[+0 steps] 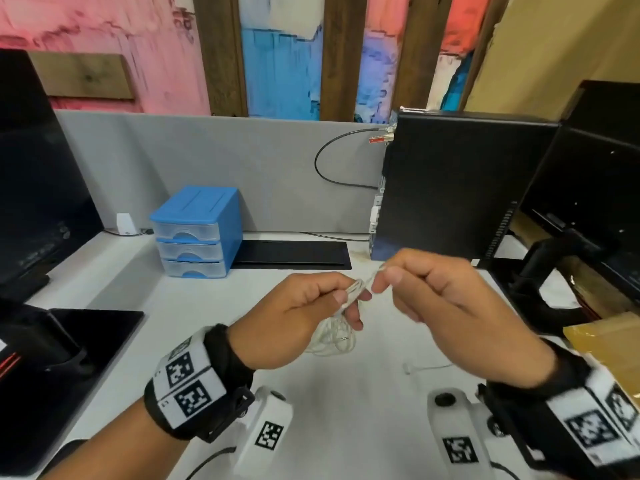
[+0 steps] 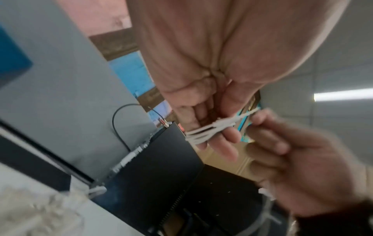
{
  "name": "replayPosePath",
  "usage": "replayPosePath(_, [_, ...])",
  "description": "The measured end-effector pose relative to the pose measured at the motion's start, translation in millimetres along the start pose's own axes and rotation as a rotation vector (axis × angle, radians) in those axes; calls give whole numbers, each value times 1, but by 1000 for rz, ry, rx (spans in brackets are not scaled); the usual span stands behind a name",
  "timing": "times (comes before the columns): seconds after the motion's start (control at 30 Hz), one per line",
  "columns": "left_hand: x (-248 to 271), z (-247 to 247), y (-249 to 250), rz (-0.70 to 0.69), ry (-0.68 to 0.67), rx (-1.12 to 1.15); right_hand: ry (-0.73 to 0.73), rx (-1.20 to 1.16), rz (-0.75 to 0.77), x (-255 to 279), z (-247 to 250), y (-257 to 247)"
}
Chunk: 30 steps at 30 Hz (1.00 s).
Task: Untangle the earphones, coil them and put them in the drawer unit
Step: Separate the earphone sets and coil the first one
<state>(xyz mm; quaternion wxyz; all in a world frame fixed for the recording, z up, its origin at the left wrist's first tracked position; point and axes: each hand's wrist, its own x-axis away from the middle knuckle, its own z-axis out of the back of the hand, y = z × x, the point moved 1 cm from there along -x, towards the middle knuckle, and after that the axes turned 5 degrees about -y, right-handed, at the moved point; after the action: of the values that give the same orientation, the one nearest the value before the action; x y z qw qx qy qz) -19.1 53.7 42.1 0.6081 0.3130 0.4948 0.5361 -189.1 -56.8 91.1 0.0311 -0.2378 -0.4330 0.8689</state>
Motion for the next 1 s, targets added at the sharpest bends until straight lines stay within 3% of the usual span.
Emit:
replayPosePath(0.1, [1,-3,11,27,-67,270,147,-47,-40,-9,4,32])
replayPosePath(0.2, [1,-1,17,-2,-83,372,95,-144,-36,-15,-19,57])
replayPosePath(0.27, [-1,2,17,-8,-17,443,41,-193,-68,-14,-39,65])
replayPosePath(0.37, [-5,10,14,2,196,598,-78,-165,-157,-4,-68,69])
replayPosePath(0.43, [-7,17,8,17,351,489,-181,-79,-148,3,-82,63])
replayPosePath(0.53, [-6,21,-6,4,453,52,-243,-23,-103,6,-80,39])
replayPosePath(0.6, [-3,17,-14,-23,407,-221,-244,-57,-78,5,-67,19])
replayPosePath(0.67, [-2,12,-17,-43,301,-308,-156,-51,-34,3,-49,6])
replayPosePath(0.73, [-2,7,-10,-30,176,-191,-17,-40,10,-2,-32,5])
replayPosePath(0.83, [-1,0,5,17,76,169,212,-59,-14,-10,-16,22])
replayPosePath(0.9, [-1,-1,14,21,84,369,278,-106,-46,-13,-20,37])
replayPosePath(1.0, [-5,2,19,-14,202,647,243,-174,-112,-12,-44,53])
